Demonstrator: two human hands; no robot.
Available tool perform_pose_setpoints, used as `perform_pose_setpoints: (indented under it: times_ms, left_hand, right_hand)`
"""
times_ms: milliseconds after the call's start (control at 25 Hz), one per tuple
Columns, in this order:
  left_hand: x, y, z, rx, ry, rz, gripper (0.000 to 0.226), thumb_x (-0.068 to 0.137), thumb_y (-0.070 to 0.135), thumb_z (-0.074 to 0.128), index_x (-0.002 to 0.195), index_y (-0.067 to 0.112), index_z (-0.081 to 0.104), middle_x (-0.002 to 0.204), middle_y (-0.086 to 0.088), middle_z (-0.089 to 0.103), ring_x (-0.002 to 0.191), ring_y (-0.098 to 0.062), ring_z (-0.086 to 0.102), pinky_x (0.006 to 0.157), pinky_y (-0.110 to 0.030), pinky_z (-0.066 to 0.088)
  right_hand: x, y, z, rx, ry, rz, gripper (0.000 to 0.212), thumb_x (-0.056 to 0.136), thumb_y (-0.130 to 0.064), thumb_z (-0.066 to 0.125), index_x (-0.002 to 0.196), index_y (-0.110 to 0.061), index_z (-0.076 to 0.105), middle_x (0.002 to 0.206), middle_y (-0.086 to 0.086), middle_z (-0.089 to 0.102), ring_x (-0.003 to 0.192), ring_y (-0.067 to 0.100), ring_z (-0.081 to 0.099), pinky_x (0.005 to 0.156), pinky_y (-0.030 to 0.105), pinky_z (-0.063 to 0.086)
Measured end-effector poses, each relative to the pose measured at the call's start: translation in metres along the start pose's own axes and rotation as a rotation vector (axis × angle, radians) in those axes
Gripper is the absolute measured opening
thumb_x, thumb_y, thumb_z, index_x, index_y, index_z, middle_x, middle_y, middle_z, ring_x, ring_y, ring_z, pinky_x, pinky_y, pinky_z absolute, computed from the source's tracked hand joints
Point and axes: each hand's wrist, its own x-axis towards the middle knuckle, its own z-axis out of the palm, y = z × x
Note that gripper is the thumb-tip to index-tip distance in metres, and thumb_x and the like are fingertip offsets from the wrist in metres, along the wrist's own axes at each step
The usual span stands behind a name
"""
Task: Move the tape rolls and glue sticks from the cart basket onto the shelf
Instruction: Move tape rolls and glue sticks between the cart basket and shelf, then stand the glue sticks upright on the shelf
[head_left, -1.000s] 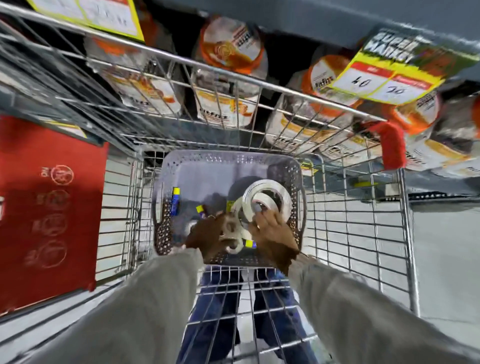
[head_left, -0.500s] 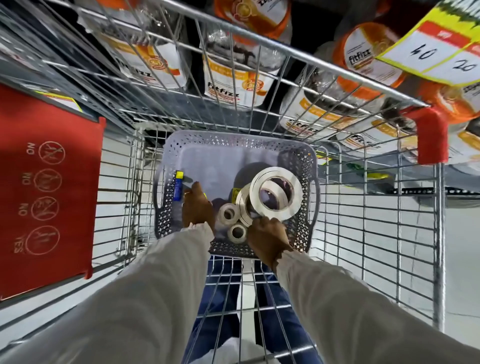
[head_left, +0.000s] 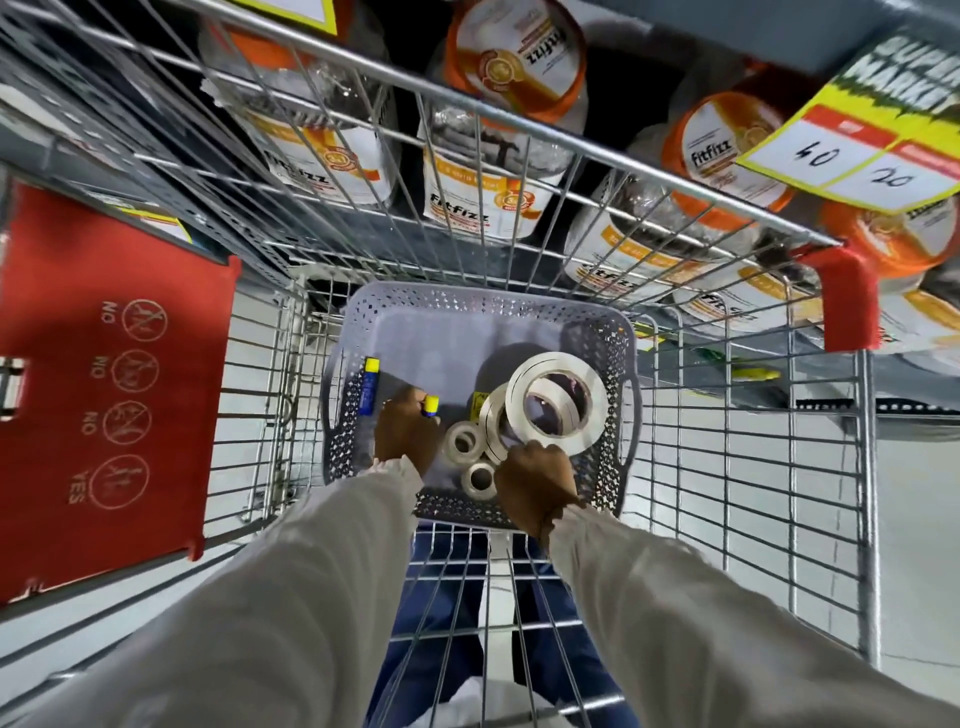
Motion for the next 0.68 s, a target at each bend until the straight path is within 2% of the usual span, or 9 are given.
perform_pose_setpoints:
  times_ms: [40,120,200,240,360,400,520,600,680]
  left_hand:
    - [-0.003,0.003,-0.002,0.02,-0.005,0.04,0.017,0.082,0.002,0.056,0.098,-0.004,0.061,0.097,-0.03,0.067,0.092,-0.04,0.062,0.073,-0.039,0.047]
    - [-0.016,0.011,-0.015,0.046,0.006,0.082,0.021,0.089,0.003,0.047,0.106,-0.003,0.057,0.104,-0.028,0.064,0.098,-0.04,0.06,0.08,-0.042,0.046]
    - [-0.033,0.023,-0.033,0.023,0.037,0.077,0.025,0.089,0.0,0.044,0.113,-0.003,0.052,0.113,-0.029,0.058,0.103,-0.042,0.056,0.085,-0.045,0.042]
    - [-0.041,0.029,-0.04,-0.019,0.05,0.078,0.026,0.088,-0.001,0.044,0.114,-0.003,0.05,0.115,-0.03,0.055,0.103,-0.044,0.054,0.084,-0.047,0.041]
    - [-0.06,0.052,-0.077,-0.207,0.106,0.211,0.029,0.088,0.013,0.036,0.108,-0.004,0.049,0.111,-0.03,0.05,0.1,-0.044,0.05,0.076,-0.043,0.036]
    - [-0.061,0.066,-0.095,-0.212,0.12,0.291,0.029,0.09,0.014,0.035,0.109,-0.003,0.049,0.112,-0.029,0.05,0.104,-0.042,0.05,0.078,-0.044,0.036]
    - [-0.069,0.105,-0.144,-0.32,0.109,0.489,0.021,0.098,0.032,0.033,0.109,0.022,0.048,0.111,-0.009,0.056,0.102,-0.007,0.056,0.086,-0.04,0.038]
    - [-0.071,0.135,-0.177,-0.307,0.116,0.568,0.036,0.091,0.058,0.023,0.104,0.034,0.046,0.118,-0.003,0.058,0.099,-0.011,0.058,0.091,-0.039,0.042]
    - [-0.067,0.165,-0.207,-0.275,0.203,0.659,0.031,0.089,0.045,0.03,0.105,0.028,0.051,0.112,-0.008,0.063,0.097,-0.022,0.06,0.088,-0.039,0.047]
  right_hand:
    - [-0.001,0.001,-0.006,0.019,0.008,0.024,0.024,0.036,-0.016,0.085,0.046,-0.008,0.066,0.055,0.012,0.066,0.047,0.029,0.059,0.045,0.028,0.047]
    - [-0.005,0.002,-0.021,0.026,0.042,0.03,0.035,0.058,-0.027,0.078,0.081,-0.002,0.07,0.079,0.018,0.069,0.07,0.036,0.065,0.059,0.034,0.052]
    - [-0.009,-0.001,-0.046,0.084,0.123,0.065,0.048,0.079,-0.032,0.061,0.115,0.0,0.055,0.106,0.021,0.064,0.097,0.04,0.061,0.079,0.039,0.049]
    - [-0.009,-0.003,-0.057,0.127,0.162,0.062,0.046,0.084,-0.03,0.055,0.118,0.0,0.051,0.109,0.02,0.062,0.098,0.038,0.06,0.081,0.039,0.046]
    - [-0.019,-0.018,-0.11,0.298,0.475,0.006,0.034,0.086,-0.023,0.047,0.107,0.001,0.057,0.094,0.018,0.061,0.07,0.036,0.063,0.057,0.034,0.051]
    - [-0.02,-0.022,-0.135,0.36,0.556,0.011,0.036,0.088,-0.022,0.045,0.115,-0.001,0.054,0.103,0.018,0.058,0.073,0.037,0.063,0.057,0.035,0.052]
    - [-0.014,-0.029,-0.204,0.388,0.906,0.015,0.041,0.092,-0.018,0.041,0.131,-0.007,0.042,0.116,0.017,0.057,0.091,0.031,0.059,0.07,0.036,0.048]
    - [-0.007,-0.028,-0.259,0.489,1.208,-0.105,0.033,0.095,-0.021,0.041,0.124,-0.005,0.047,0.106,0.019,0.061,0.094,0.028,0.055,0.079,0.033,0.045]
    - [0.005,-0.017,-0.314,0.609,1.338,-0.145,0.035,0.099,-0.031,0.037,0.116,-0.005,0.052,0.101,0.017,0.062,0.094,0.024,0.052,0.085,0.03,0.042]
